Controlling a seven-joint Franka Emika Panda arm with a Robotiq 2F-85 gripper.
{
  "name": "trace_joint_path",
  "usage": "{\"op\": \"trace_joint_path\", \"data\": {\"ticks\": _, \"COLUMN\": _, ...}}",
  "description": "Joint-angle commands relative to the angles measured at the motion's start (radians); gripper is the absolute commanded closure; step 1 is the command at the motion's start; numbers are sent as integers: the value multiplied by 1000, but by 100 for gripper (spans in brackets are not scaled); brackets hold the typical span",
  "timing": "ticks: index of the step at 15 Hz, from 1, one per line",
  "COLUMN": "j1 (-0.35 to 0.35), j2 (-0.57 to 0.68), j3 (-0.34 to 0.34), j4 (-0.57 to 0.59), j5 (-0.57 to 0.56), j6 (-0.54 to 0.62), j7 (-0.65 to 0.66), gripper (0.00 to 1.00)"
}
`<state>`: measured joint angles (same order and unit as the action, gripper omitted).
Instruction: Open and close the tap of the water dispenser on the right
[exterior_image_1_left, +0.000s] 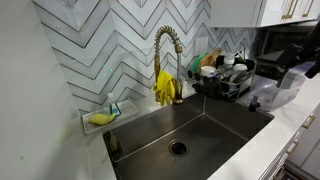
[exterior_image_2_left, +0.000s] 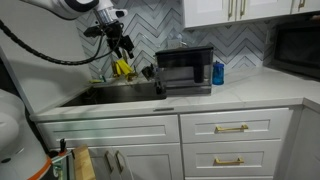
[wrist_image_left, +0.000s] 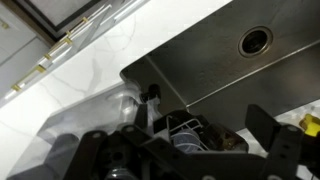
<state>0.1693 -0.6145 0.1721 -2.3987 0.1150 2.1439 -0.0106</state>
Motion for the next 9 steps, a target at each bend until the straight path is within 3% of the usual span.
{"op": "trace_joint_path", "data": {"ticks": 1, "j1": 17, "j2": 119, "j3": 50, "j4": 57, "j5": -80, "j6": 141, "j7": -21, "gripper": 0}}
{"op": "trace_joint_path", "data": {"ticks": 2, "j1": 18, "j2": 64, "j3": 33, "j4": 27, "j5": -60, "j6": 96, "j7": 8, "gripper": 0}}
{"op": "trace_joint_path", "data": {"ticks": 8, "j1": 42, "j2": 148, "j3": 32, "j4": 68, "j5": -55, "j6": 151, "j7": -43, "gripper": 0}}
{"op": "trace_joint_path", "data": {"ticks": 9, "j1": 36, "j2": 170, "j3": 42, "j4": 84, "j5": -77, "j6": 113, "j7": -42, "gripper": 0}}
